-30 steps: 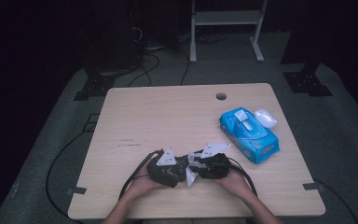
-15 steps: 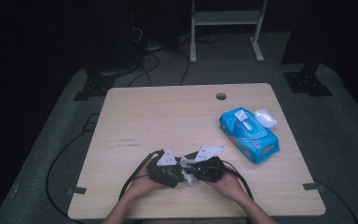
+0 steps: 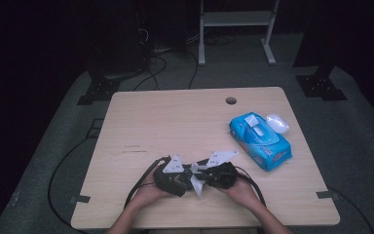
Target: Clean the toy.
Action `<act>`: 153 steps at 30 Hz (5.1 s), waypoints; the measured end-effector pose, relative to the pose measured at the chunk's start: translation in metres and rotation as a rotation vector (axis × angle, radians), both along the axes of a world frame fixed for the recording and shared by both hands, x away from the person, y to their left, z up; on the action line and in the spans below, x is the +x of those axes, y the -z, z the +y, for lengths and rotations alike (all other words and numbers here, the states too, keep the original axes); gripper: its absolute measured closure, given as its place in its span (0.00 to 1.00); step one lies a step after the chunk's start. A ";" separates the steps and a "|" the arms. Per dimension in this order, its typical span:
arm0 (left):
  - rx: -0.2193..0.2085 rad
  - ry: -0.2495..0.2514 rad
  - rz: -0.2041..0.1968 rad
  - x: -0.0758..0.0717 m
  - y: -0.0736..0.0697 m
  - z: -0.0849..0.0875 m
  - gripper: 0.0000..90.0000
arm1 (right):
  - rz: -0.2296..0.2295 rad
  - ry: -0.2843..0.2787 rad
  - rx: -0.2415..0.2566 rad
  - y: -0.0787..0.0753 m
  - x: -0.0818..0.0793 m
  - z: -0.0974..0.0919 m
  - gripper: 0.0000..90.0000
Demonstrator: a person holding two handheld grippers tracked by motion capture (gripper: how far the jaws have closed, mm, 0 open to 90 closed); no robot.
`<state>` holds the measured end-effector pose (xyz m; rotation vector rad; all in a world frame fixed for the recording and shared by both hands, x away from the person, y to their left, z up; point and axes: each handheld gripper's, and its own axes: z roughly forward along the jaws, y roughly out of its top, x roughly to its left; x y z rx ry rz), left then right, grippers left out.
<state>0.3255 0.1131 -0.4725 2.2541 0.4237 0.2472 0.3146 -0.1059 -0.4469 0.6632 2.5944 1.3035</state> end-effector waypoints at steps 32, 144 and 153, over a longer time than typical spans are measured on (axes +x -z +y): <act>0.045 -0.028 0.010 0.004 0.003 0.003 0.24 | -0.006 0.069 -0.045 0.006 -0.003 -0.007 0.91; 0.024 0.059 0.002 0.000 -0.001 0.003 0.27 | 0.074 0.173 -0.042 0.008 0.015 -0.054 0.90; 0.016 0.107 0.003 -0.003 -0.001 -0.003 0.27 | 0.077 0.103 -0.003 0.005 0.006 -0.037 0.89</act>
